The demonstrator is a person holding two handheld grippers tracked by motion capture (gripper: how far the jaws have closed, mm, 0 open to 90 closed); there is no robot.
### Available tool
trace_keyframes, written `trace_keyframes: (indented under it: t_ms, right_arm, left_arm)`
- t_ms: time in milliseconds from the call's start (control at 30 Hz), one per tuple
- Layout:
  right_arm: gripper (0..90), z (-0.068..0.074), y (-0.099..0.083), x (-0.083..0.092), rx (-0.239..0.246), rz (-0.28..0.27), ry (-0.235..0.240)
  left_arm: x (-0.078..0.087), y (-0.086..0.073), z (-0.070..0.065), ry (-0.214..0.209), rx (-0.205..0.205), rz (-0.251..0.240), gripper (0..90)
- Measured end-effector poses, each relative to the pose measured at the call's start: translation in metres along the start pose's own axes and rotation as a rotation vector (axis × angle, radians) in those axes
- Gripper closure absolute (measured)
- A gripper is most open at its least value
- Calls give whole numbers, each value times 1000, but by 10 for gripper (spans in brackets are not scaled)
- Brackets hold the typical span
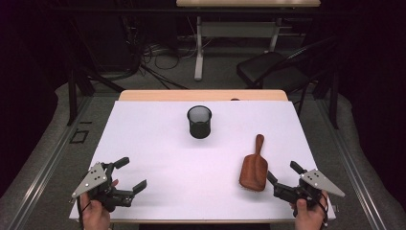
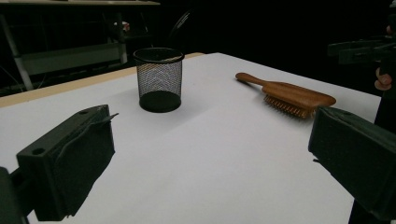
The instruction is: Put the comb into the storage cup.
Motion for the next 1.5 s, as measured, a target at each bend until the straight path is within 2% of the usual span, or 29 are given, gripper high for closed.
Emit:
trace_keyframes:
  t_ms: [167, 267, 367, 533, 600, 700, 767, 900, 1000, 1067, 1233, 1300, 1433, 1500]
  right_arm:
    - [64, 3, 1, -2, 3, 11, 26]
    - [52, 4, 2, -1, 11, 20, 26]
    - [21, 4, 3, -3, -4, 34, 36]
    - [0, 2, 6, -6, -14, 50, 21]
    - [0, 0, 9, -9, -44, 65, 6]
    - [0, -1, 9, -11, -51, 77, -8]
    - [3, -1, 6, -12, -39, 90, -17]
    - [53, -3, 3, -12, -6, 95, -46]
    - [89, -7, 1, -15, -3, 102, -59]
    - [138, -10, 1, -17, -11, 103, -54]
    - [162, -13, 4, -23, -30, 118, -25]
    - [199, -13, 8, -27, -19, 125, -31]
    - [215, -13, 14, -32, -7, 147, -26]
    - [245, -15, 17, -37, 17, 172, -34]
  left_arm:
    - [-2, 0, 1, 3, 0, -1, 3]
    - [-3, 0, 0, -5, -1, -2, 3]
    - [-4, -1, 0, -14, -9, 4, 3]
    - [-6, -2, 1, -22, -8, 5, 3]
    - [-6, -2, 3, -23, -3, 9, 3]
    - [-6, -3, 3, -31, 6, 6, 3]
    - [-5, -3, 2, -23, 6, 1, 3]
    - [-4, -3, 1, -14, -5, 13, 3]
    - [-3, -3, 0, -9, -4, 9, 3]
    - [-4, -3, 0, -8, -5, 9, 3]
    - [-5, -4, 0, -11, -4, 16, 3]
    - [-4, -4, 0, -6, -7, 16, 3]
    - [-4, -4, -2, -9, -14, 19, 3]
    - [-4, -4, -3, -7, -15, 20, 3]
Point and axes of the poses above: each handheld gripper's, and its own axes: x roughly backward along the jaws, y roughly out of its top, z roughly to its left, the point moved 4 cm from there along -x, roughly forward along the jaws, and after that the axes turned 7 degrees about z, right-handed, at the moved point
